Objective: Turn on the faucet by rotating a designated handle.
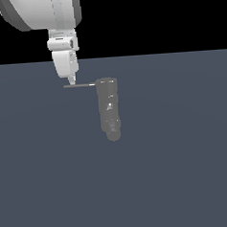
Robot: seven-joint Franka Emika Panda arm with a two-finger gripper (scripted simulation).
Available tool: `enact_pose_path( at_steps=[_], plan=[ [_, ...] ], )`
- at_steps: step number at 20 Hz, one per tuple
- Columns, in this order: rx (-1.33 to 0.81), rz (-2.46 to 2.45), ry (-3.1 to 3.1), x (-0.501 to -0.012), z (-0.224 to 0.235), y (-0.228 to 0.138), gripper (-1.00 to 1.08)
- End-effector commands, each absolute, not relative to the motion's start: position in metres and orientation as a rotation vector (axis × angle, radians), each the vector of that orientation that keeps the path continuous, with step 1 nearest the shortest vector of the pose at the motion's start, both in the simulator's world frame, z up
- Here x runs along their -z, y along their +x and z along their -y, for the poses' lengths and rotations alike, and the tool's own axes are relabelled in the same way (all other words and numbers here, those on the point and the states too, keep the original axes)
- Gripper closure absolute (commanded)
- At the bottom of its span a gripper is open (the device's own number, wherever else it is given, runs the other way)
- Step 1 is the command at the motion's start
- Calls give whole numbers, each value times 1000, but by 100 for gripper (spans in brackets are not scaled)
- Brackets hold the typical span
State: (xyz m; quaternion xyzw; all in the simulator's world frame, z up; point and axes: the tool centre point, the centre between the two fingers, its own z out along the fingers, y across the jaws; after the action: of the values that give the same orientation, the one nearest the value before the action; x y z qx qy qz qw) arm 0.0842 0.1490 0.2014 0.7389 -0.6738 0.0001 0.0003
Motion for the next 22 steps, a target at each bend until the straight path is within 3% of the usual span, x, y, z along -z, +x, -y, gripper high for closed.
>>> enact_pose_path(
  at_steps=[1, 22],
  plan=[
    [0, 2117, 2321, -201, -149, 82, 108],
    [0, 2117, 2321, -201, -142, 25, 108]
  ],
)
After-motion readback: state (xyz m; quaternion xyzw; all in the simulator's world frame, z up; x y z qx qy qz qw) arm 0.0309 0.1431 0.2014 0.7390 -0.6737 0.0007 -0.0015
